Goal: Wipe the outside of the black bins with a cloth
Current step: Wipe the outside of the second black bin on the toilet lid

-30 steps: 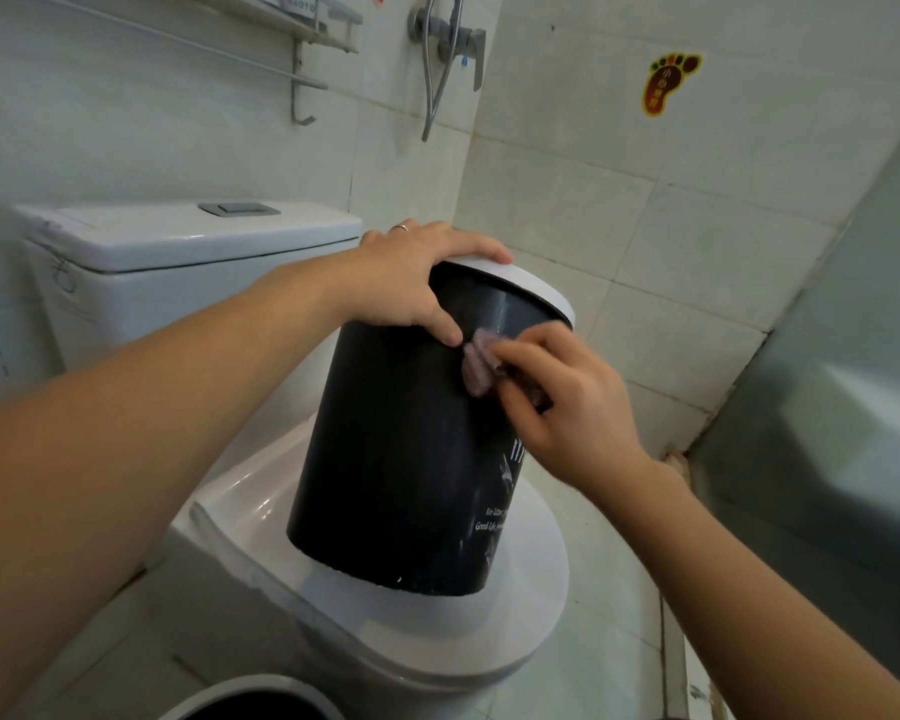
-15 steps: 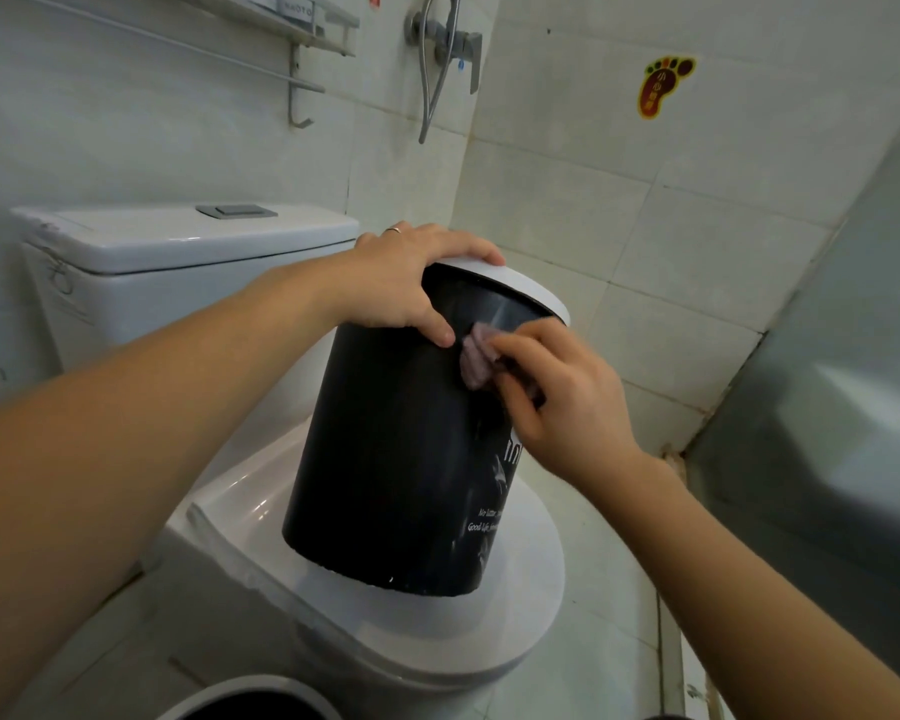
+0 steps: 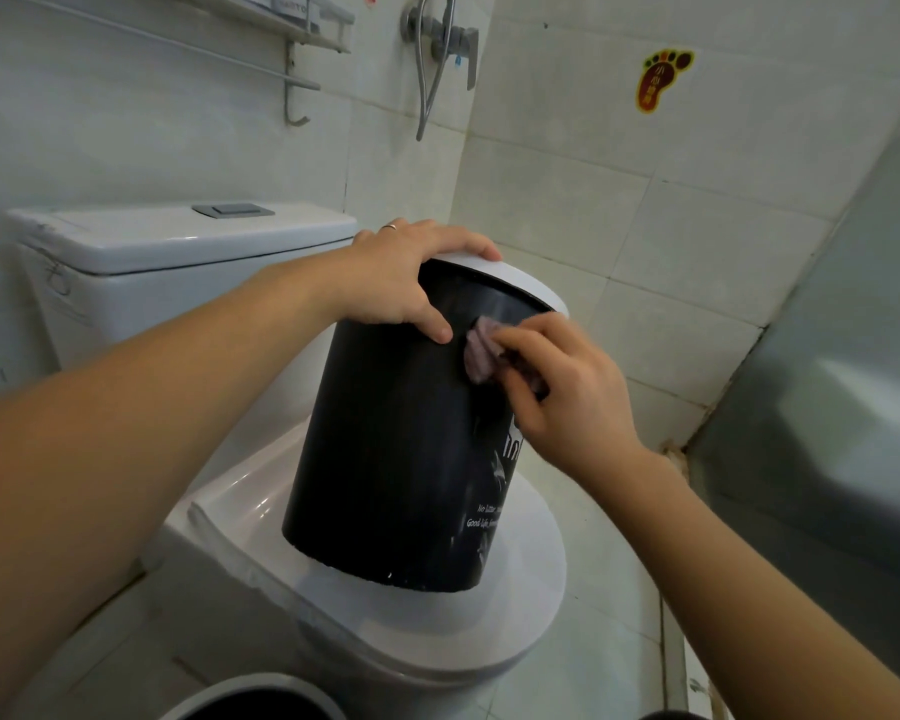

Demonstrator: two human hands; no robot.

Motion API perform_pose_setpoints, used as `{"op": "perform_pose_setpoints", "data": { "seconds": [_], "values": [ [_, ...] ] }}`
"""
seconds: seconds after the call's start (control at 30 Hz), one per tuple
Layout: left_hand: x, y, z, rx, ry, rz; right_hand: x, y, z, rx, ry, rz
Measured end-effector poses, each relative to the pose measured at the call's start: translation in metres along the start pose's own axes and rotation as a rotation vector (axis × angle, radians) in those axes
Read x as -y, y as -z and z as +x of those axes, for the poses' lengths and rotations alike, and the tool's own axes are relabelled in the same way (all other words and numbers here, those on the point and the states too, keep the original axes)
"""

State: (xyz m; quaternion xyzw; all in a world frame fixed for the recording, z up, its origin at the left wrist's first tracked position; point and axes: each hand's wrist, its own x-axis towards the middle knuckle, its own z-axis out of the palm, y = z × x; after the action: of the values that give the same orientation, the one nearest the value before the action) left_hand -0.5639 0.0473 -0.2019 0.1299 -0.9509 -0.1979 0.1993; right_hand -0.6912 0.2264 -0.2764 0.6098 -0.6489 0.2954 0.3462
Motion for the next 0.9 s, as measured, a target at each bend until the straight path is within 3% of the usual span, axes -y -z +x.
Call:
{"op": "perform_pose_setpoints", "data": {
  "seconds": [0.17,0.37,0.9],
  "values": [
    [0.001,0.0,0.001,-0.004,0.008,-0.035,0.003,0.003,-0.021,0.104,0.148,-0.001],
    [0.0,-0.001,0.002,0.004,0.015,-0.039,-0.001,0.002,0.005,-0.052,-0.056,-0.04],
    [-0.003,-0.006,0.006,-0.05,-0.006,0.092,0.012,-0.003,-0.017,0.008,-0.025,0.017]
  ]
}}
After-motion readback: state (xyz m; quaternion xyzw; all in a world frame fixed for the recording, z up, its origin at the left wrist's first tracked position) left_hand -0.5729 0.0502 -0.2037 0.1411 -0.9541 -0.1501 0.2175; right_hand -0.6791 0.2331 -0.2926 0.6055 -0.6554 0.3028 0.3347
